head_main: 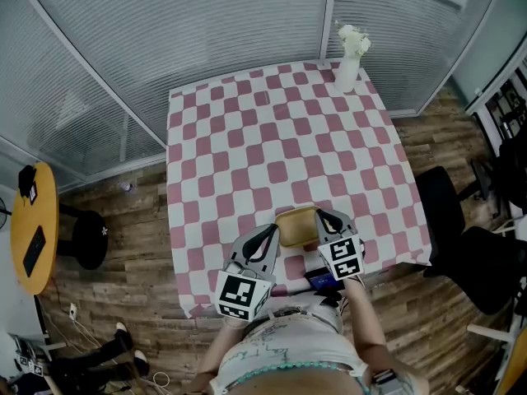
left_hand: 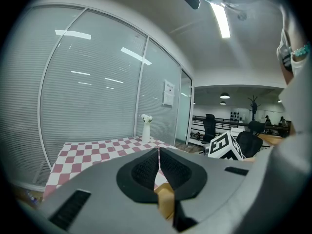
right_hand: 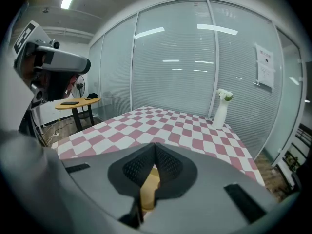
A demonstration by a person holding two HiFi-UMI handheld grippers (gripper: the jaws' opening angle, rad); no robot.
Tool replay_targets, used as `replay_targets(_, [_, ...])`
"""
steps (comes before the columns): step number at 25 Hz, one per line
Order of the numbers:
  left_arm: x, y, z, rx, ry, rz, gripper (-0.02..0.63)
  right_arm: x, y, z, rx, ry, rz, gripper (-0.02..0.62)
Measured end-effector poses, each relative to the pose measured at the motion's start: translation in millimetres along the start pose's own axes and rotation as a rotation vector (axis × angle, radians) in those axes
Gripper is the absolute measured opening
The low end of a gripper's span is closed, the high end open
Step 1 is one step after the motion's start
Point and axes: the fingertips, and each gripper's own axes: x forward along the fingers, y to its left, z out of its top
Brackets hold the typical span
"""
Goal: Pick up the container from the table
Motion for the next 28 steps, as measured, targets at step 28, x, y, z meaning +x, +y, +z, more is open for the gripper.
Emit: replay_targets(28, [-2, 5, -13, 0.000, 0.037, 0.007, 0.018, 35, -27, -83, -0.051, 0.265, 0.018, -0.006])
